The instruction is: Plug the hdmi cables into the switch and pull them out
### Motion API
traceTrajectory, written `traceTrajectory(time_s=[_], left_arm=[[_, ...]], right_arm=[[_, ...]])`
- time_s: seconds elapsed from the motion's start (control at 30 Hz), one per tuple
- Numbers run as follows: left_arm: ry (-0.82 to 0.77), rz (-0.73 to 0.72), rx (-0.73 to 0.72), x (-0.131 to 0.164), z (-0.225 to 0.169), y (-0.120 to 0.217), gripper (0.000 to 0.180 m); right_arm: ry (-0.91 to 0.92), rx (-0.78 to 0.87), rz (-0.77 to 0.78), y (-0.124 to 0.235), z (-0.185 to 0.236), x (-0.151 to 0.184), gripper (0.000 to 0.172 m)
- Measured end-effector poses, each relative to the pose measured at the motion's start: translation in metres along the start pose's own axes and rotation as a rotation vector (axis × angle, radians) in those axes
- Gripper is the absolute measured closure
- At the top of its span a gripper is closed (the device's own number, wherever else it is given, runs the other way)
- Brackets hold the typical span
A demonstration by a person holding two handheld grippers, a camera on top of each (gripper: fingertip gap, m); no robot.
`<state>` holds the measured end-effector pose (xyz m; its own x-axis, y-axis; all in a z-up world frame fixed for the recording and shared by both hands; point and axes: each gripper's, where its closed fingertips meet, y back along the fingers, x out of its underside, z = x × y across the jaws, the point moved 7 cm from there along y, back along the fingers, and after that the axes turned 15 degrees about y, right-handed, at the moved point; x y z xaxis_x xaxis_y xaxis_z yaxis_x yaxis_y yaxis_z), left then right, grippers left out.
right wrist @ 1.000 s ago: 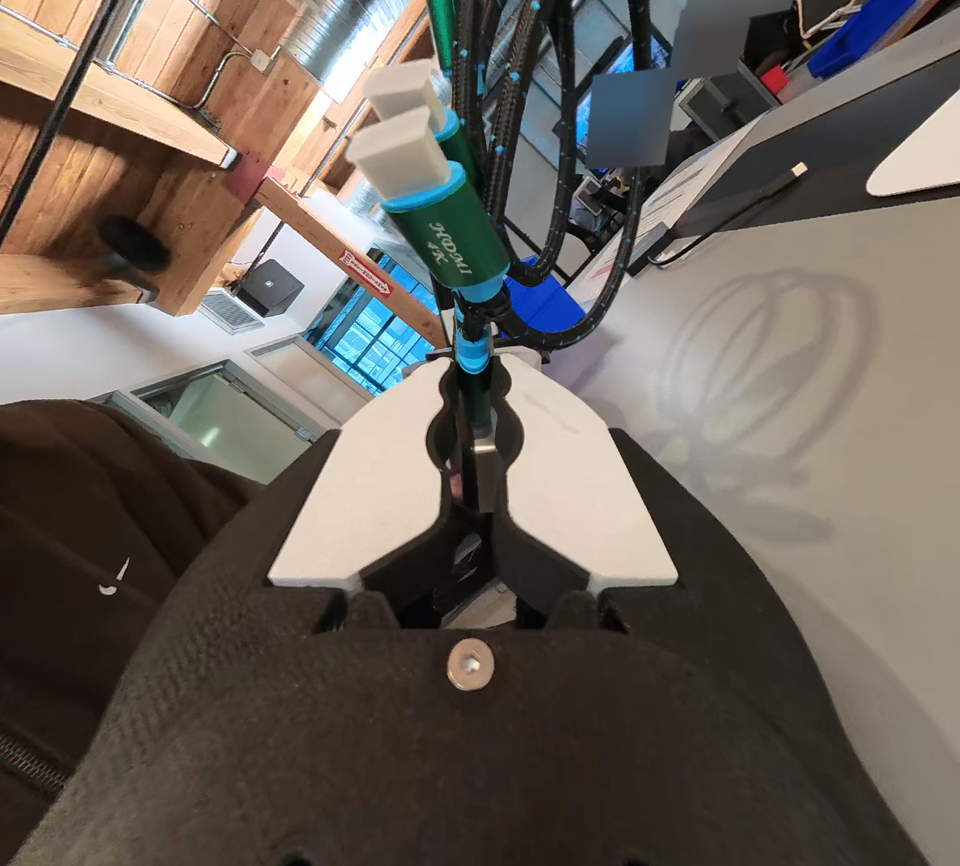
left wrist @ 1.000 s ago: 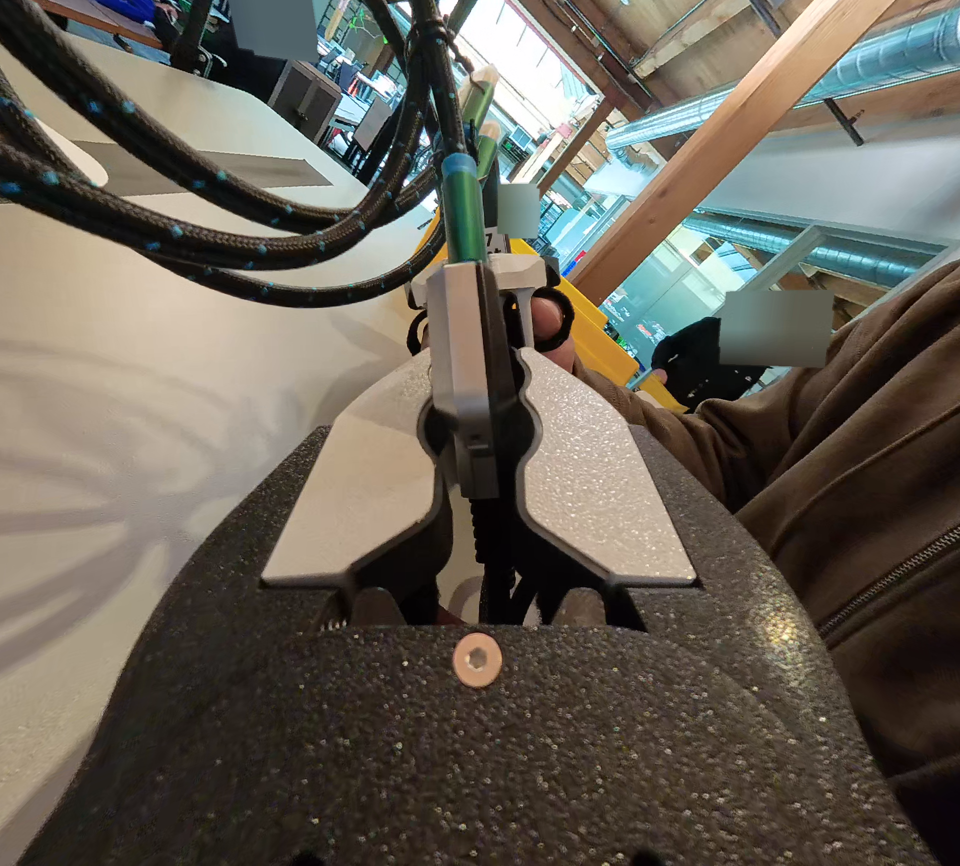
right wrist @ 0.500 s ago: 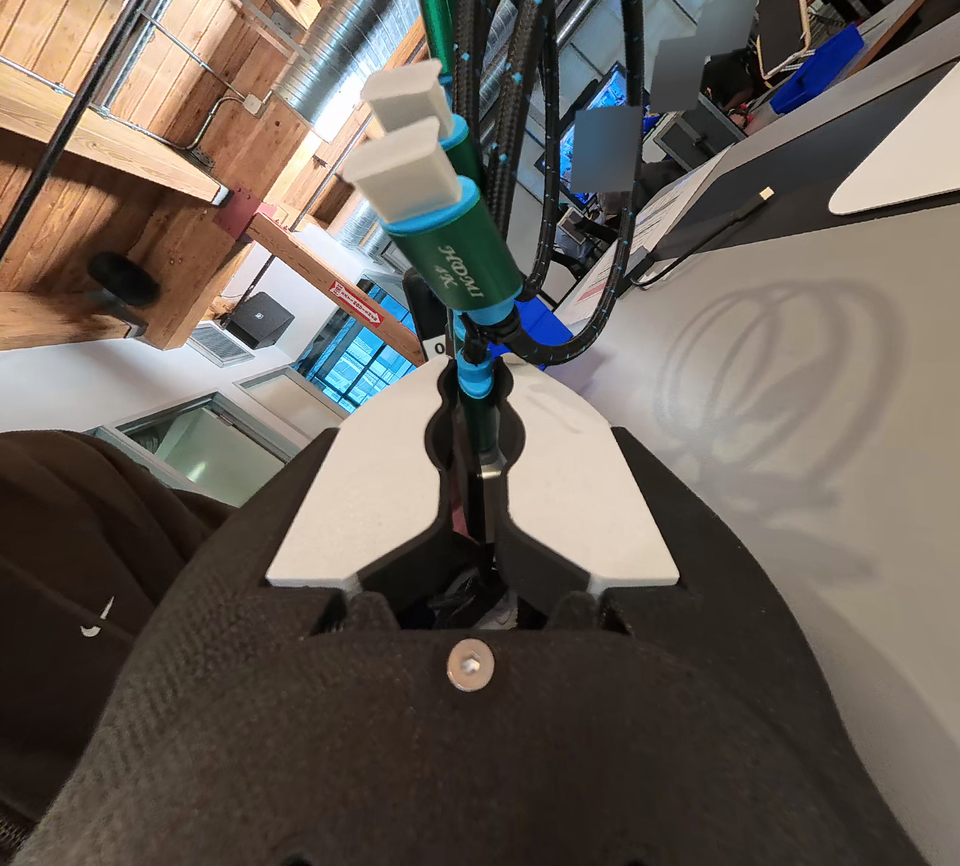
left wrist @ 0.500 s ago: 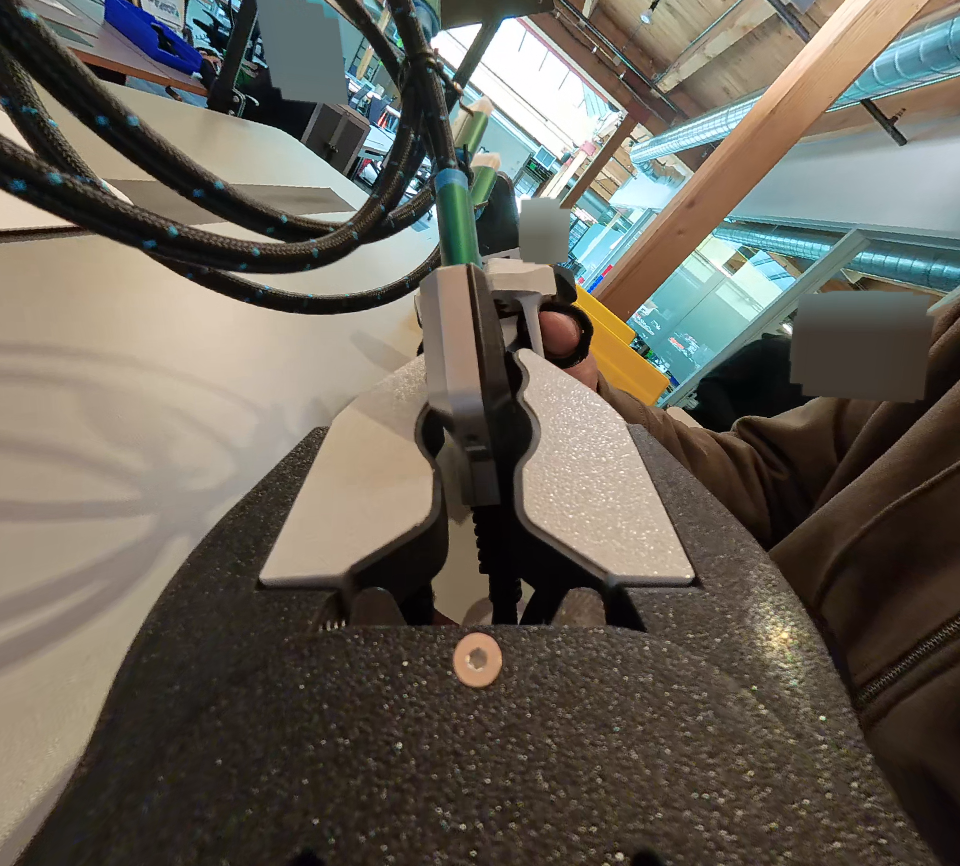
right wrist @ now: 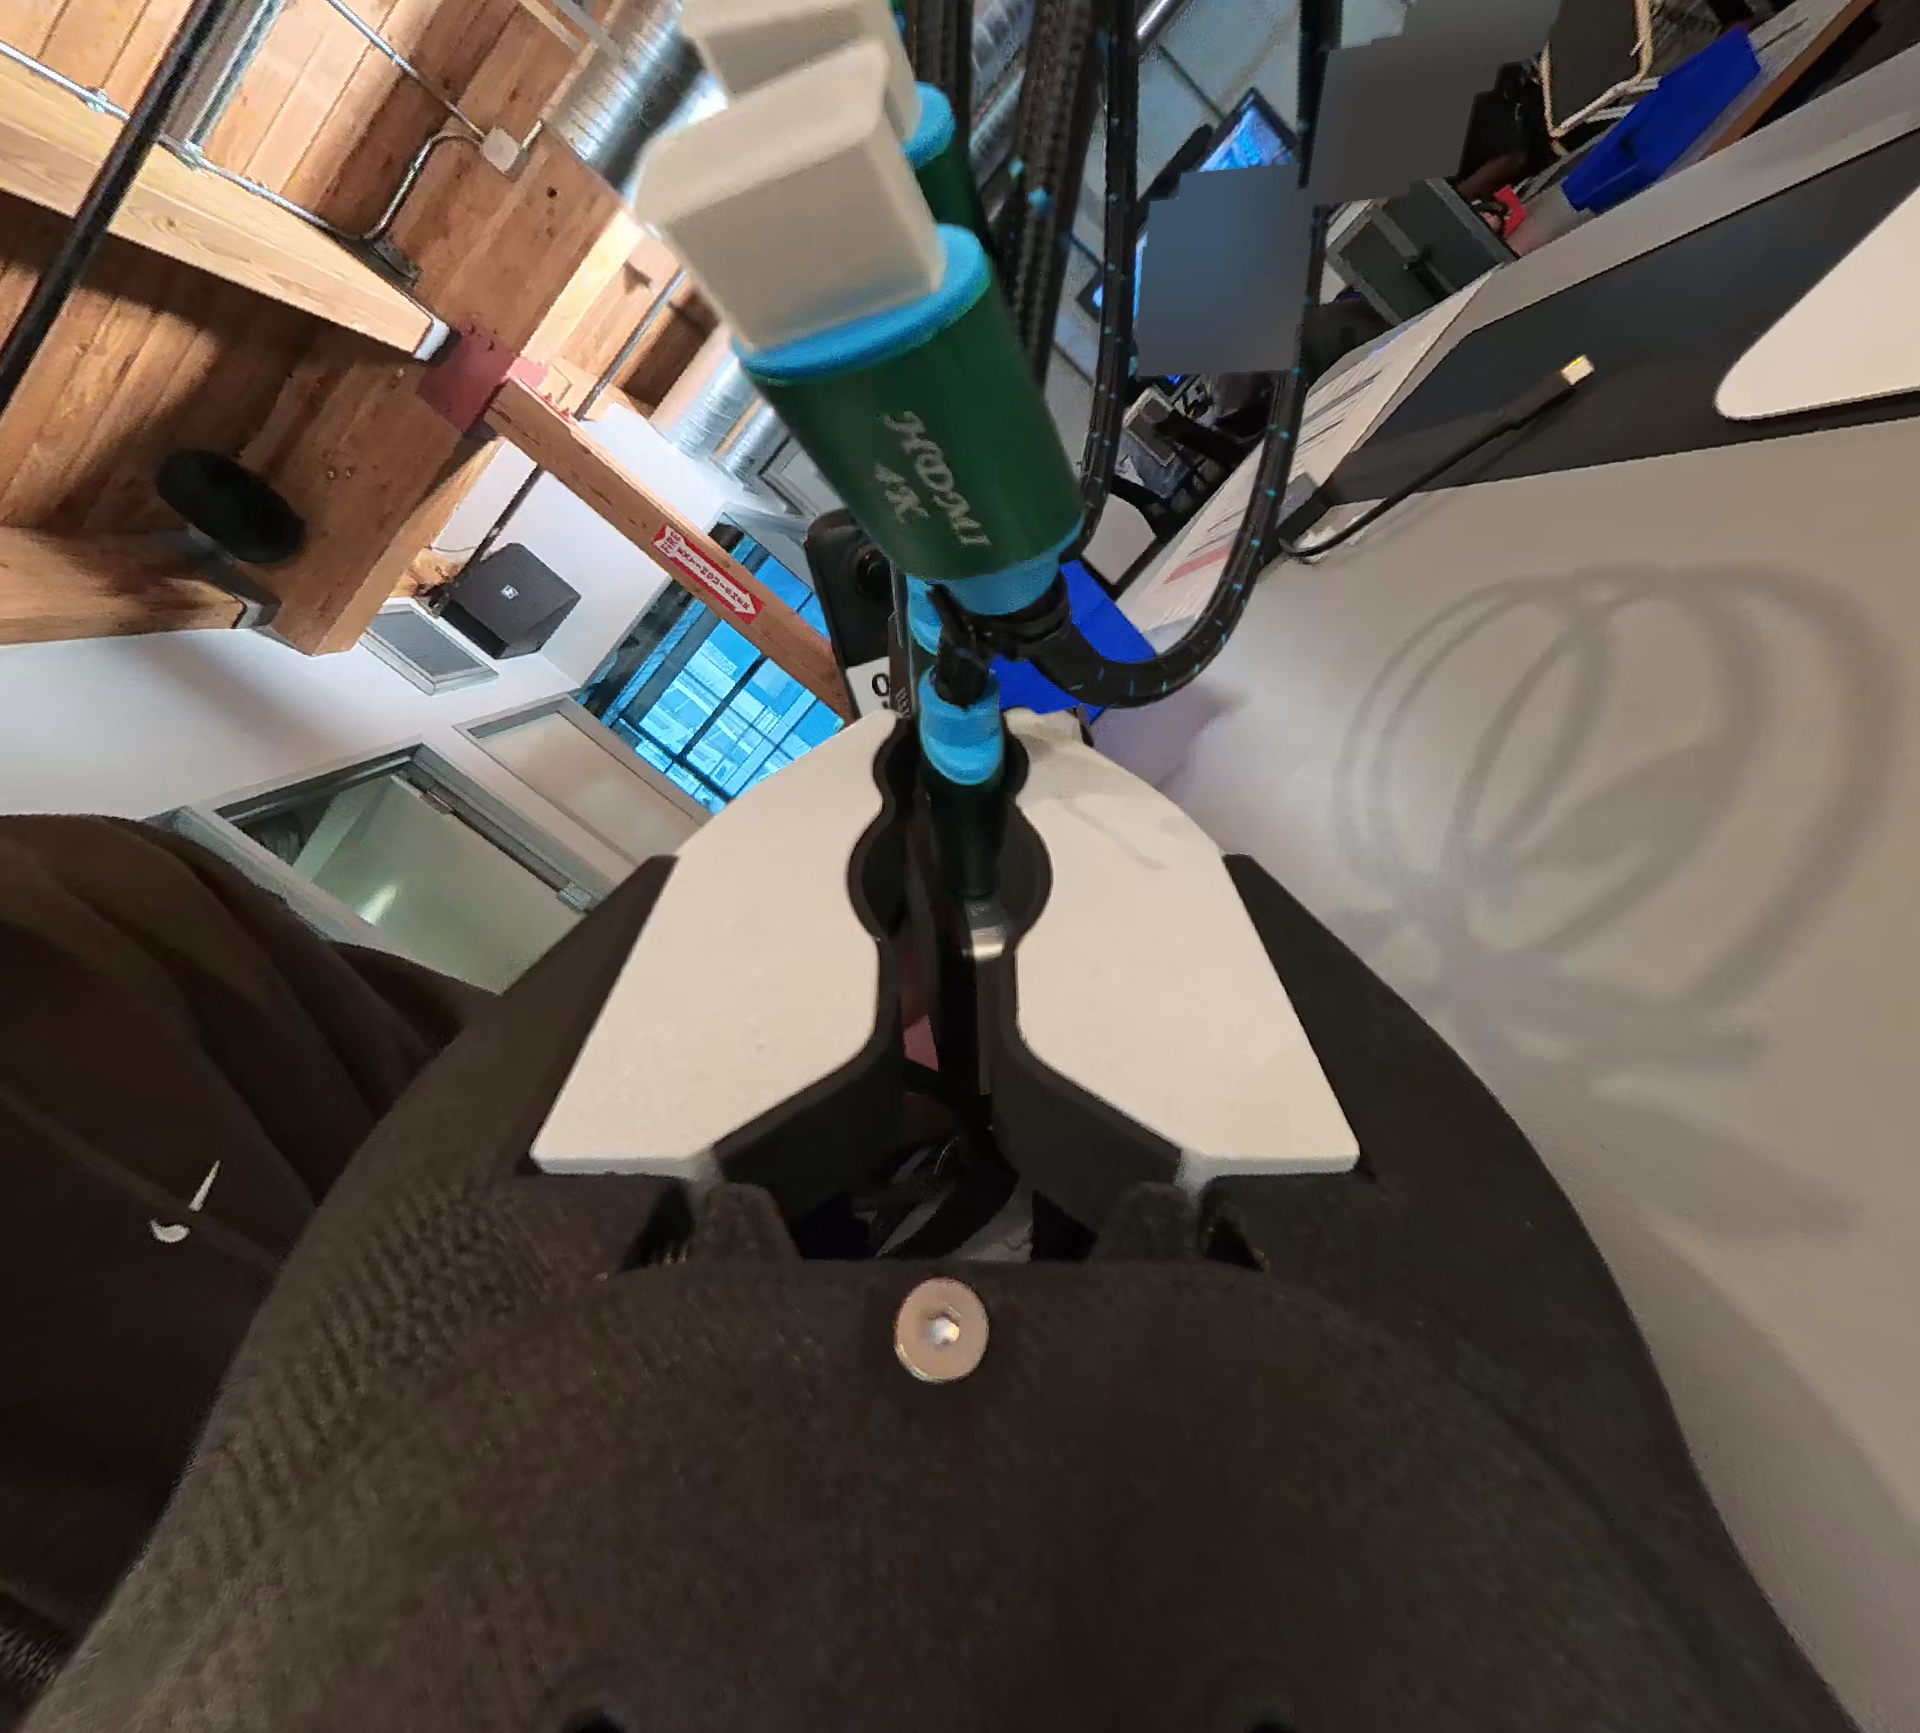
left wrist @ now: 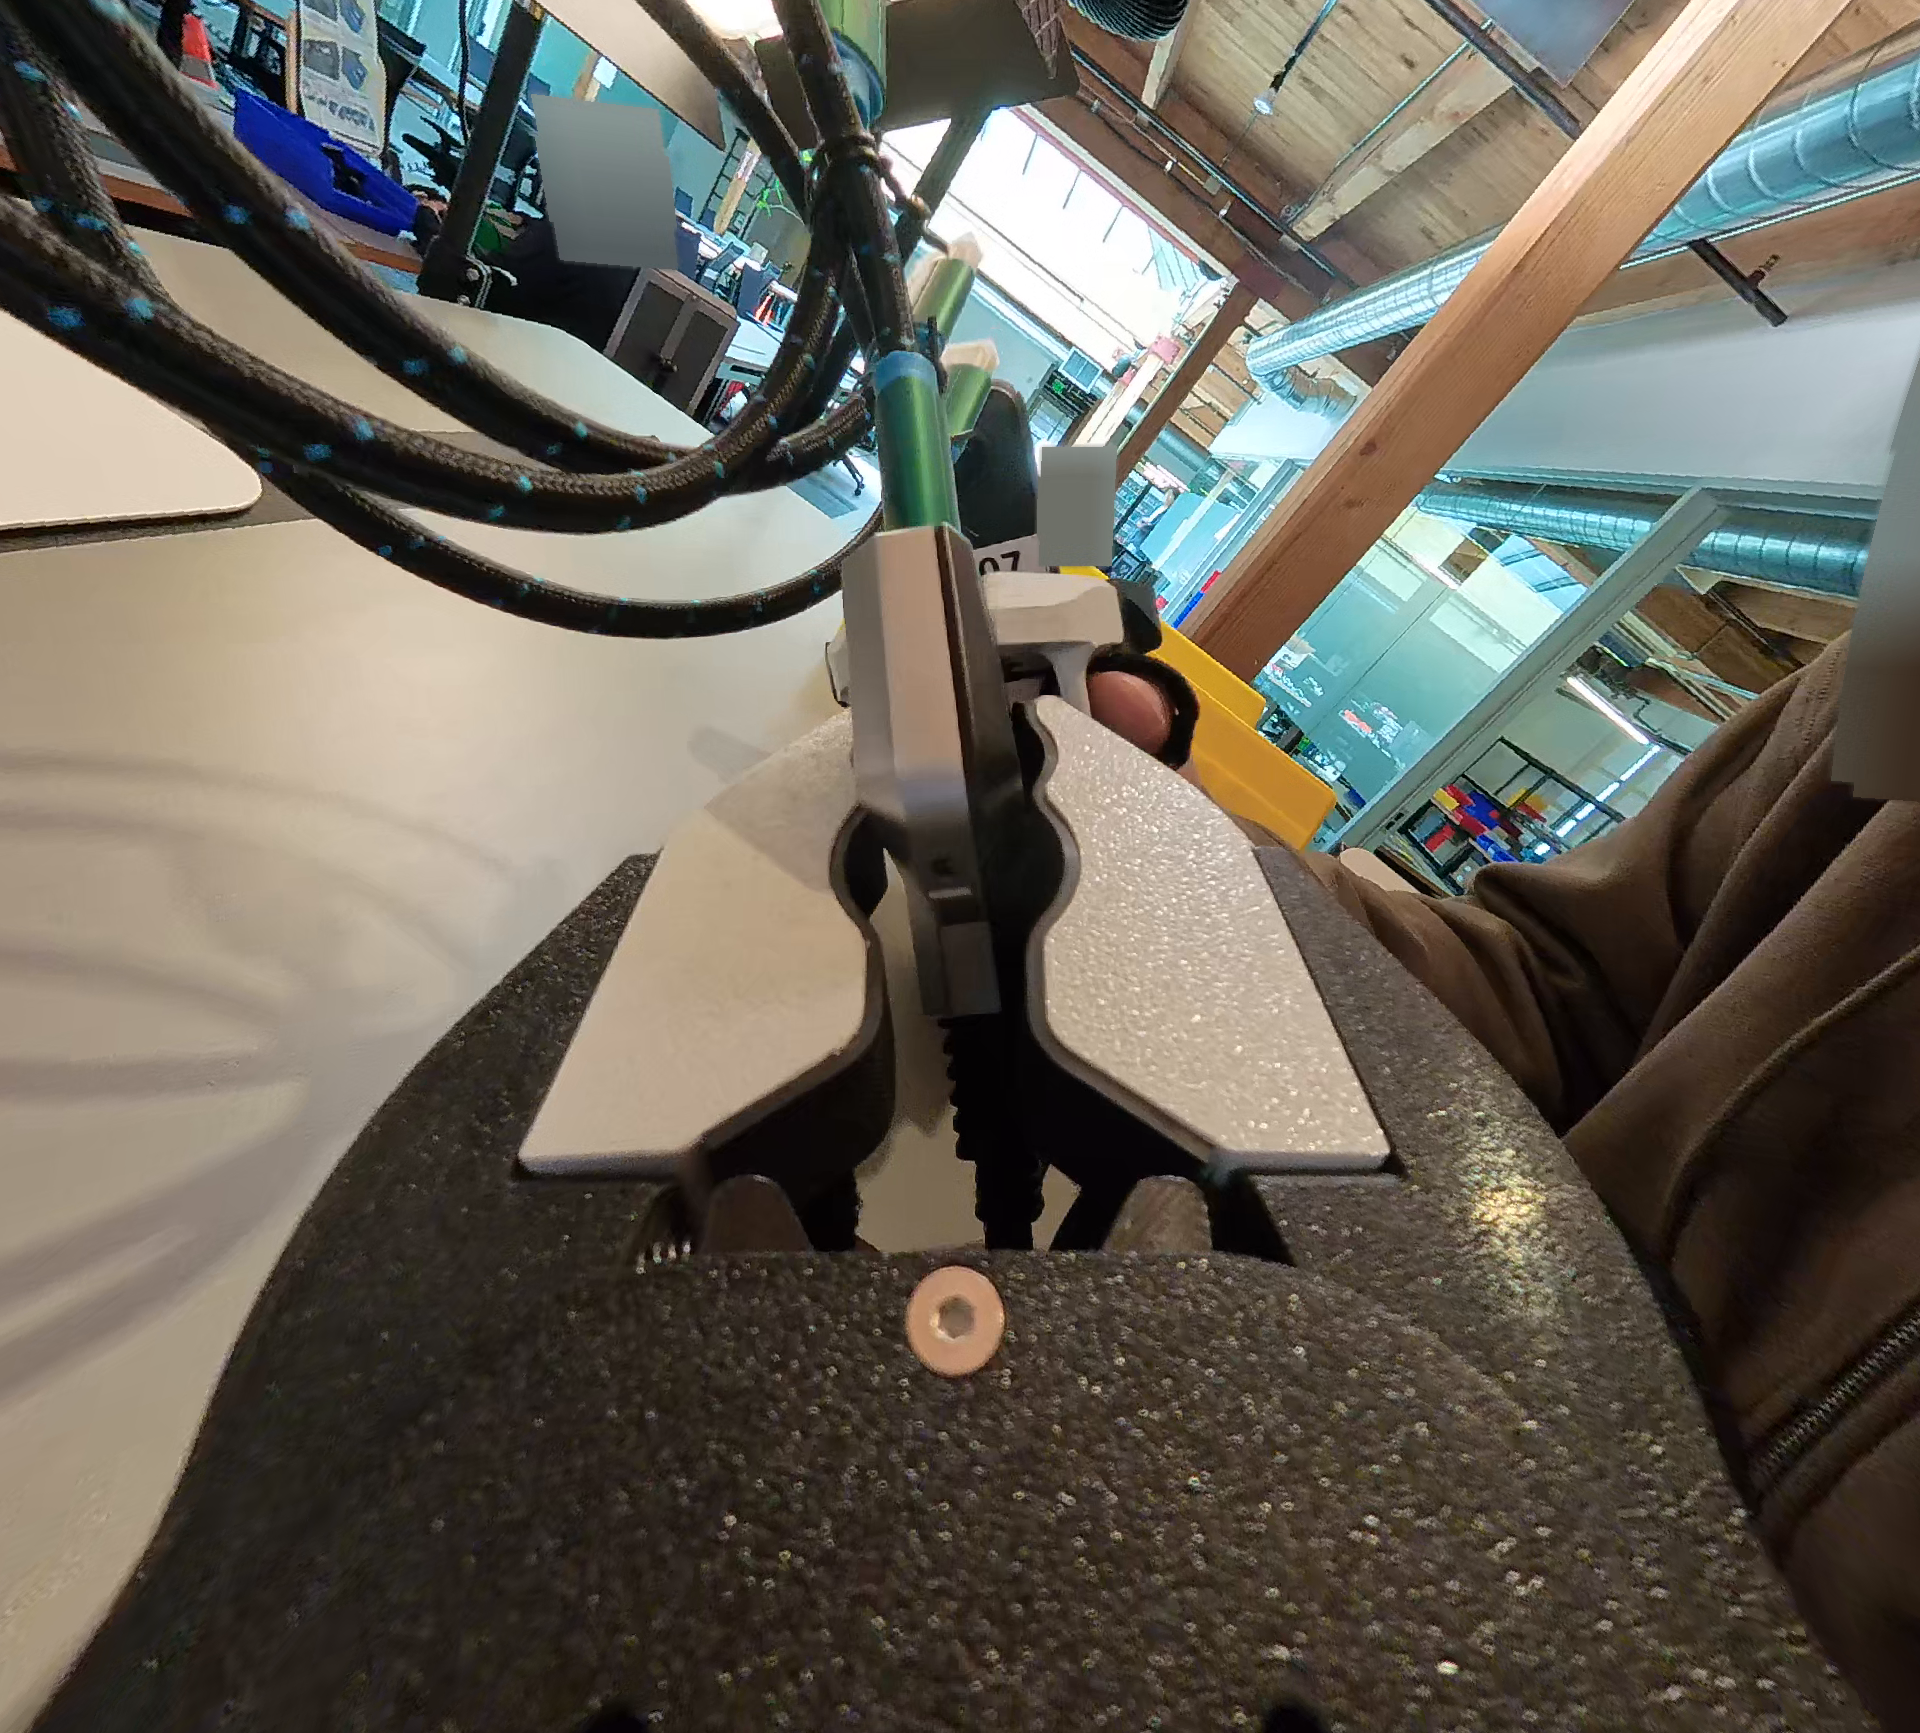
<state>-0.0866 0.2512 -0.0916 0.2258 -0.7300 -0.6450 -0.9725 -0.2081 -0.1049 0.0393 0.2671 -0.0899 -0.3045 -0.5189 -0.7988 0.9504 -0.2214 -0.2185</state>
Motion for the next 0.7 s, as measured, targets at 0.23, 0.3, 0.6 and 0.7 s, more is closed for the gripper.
traceTrajectory(time_s=[0.23,0.3,0.6,0.7], left_arm=[[0.009,0.001,-0.013,0.000,0.001,0.000,0.157],[0.003,0.001,-0.016,0.000,0.001,0.000,0.157],[-0.002,-0.010,-0.016,0.000,0.001,0.000,0.157],[0.001,-0.014,-0.008,0.000,0.001,0.000,0.156]], right_arm=[[0.019,0.023,-0.021,0.001,-0.002,0.000,0.158],[0.015,0.026,-0.045,0.004,-0.002,-0.003,0.158],[-0.003,0.015,-0.073,0.010,-0.005,-0.006,0.159],[0.008,0.013,-0.066,0.010,-0.005,-0.005,0.160]])
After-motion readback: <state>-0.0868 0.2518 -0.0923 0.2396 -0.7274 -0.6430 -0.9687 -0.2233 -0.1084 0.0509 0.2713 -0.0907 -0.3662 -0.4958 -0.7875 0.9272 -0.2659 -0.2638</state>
